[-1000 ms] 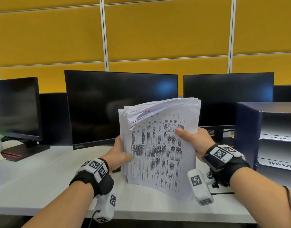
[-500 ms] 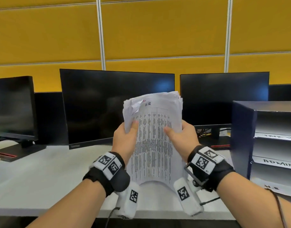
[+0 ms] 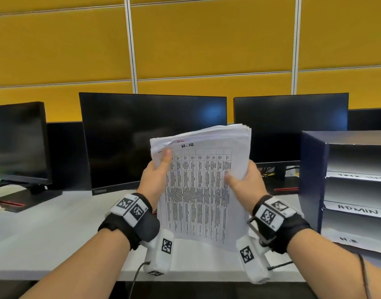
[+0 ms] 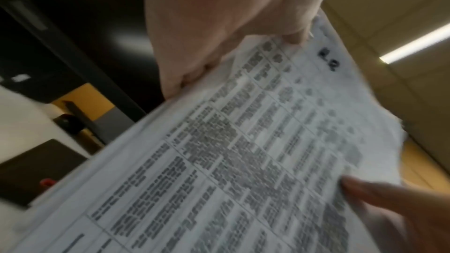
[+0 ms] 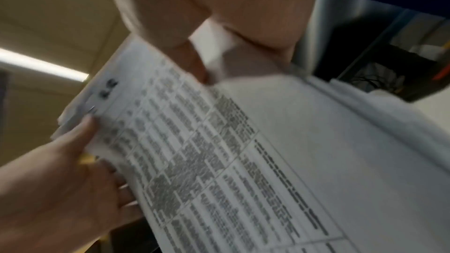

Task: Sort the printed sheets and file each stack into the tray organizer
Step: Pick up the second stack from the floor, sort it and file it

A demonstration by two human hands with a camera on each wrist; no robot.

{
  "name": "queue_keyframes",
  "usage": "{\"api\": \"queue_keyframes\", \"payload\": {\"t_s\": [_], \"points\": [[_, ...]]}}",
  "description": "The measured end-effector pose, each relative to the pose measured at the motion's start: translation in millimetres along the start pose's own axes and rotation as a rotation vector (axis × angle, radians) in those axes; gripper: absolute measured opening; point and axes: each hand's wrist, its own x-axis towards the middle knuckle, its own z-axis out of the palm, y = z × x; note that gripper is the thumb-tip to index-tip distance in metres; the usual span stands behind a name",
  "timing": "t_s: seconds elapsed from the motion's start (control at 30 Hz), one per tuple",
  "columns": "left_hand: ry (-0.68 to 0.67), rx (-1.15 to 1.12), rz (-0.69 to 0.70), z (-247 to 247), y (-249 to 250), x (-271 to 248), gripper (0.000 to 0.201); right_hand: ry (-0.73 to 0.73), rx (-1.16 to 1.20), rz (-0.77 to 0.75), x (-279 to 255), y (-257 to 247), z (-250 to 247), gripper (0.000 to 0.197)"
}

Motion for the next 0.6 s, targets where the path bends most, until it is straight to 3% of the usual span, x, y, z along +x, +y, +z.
{"api": "queue_keyframes", "payload": {"t_s": [0.17,0.23,0.37,0.47,0.6], "points": [[0.149,0.102,0.175,8,8,-10,0.068,0.093,0.042,-0.118,-5,-9,0,0.034],[0.133,0.127,0.209,1,8,-13,0.065,0.078,0.042,-0.133,-6,-7,-7,0.036],[-0.062,0.108,0.008,-9,-17,-24,0.078,-0.041,0.011,-0.007,-15,12,-9,0.056],[-0.053,0.054,-0.053,-6,-28,-23,0.092,0.011,0.058,0.004,-14,17,-10,0.050],[-0.054,0.039,-0.034,1,-29,-21,0.087,0.039,0.059,-0.019,-14,16,-6,0.050]]}}
